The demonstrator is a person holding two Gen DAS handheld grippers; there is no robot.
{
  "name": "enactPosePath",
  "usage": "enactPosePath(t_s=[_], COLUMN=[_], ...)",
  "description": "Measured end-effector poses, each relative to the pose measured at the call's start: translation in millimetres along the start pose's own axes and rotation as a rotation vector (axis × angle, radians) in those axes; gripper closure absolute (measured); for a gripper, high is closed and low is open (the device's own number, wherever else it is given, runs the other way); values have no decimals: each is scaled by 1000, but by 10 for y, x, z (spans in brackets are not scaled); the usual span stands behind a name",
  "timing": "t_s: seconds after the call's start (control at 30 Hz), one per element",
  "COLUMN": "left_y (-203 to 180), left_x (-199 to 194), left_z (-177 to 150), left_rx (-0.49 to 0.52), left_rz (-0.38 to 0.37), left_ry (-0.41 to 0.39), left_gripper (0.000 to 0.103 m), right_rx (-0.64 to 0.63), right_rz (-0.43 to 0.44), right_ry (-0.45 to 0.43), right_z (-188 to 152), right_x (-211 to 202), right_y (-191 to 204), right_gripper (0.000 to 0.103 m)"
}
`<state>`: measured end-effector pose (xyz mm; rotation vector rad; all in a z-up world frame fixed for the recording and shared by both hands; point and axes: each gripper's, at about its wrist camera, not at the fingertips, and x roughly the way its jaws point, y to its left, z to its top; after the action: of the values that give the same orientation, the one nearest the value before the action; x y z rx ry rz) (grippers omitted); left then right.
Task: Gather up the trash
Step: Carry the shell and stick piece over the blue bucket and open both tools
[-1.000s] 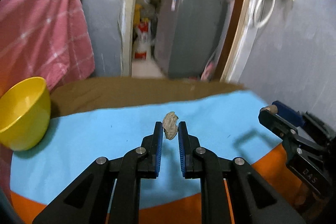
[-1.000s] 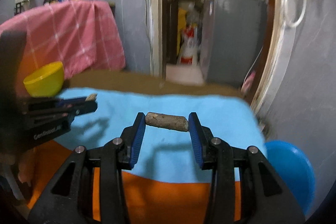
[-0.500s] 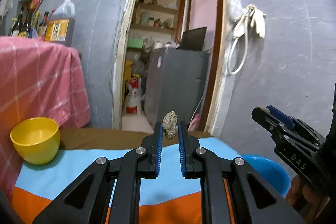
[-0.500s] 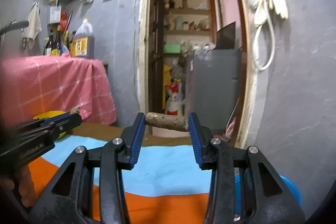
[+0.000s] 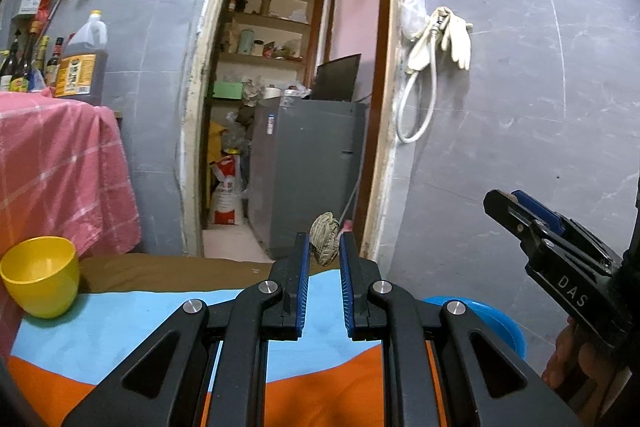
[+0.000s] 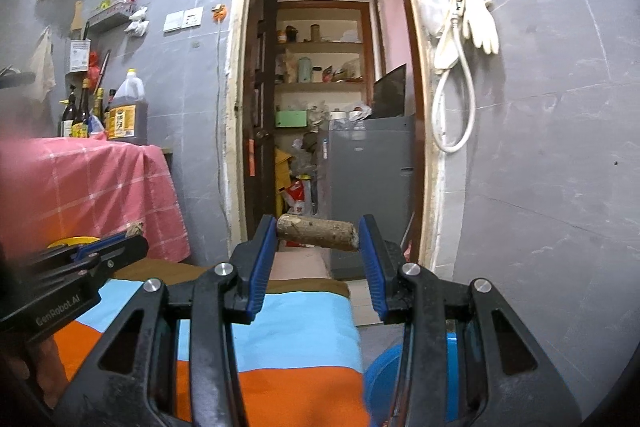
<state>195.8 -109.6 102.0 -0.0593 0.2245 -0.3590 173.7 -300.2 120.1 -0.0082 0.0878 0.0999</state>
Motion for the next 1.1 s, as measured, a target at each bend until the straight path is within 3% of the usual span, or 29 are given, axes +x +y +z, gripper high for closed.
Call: enactPosePath(t_s=[0.33,0.6,0.97,1.03,1.1], left_y=[-610,-1119,-1337,-1318,-1292], left_x=[432,947,1620,1655,1664], left_z=[-43,-182,-450,-500,-539], left_rx=[30,37,-7,-9,-24], left_rz=[-162,-281,-303,-304,-301], left_ry=[114,285,520,539,543], left_gripper=[91,91,90,83,66], right_rx=[75,223,303,306,310], right_rz=[-112,-178,-194,-201,-210], right_ry=[69,222,387,395,396], right_z=[-111,-330,-618,-628,-619], right_x=[-77,15,209,206,198], right_y=[-558,-1178,-1486,-1490,-1503], right_gripper=[40,40,39,39,38])
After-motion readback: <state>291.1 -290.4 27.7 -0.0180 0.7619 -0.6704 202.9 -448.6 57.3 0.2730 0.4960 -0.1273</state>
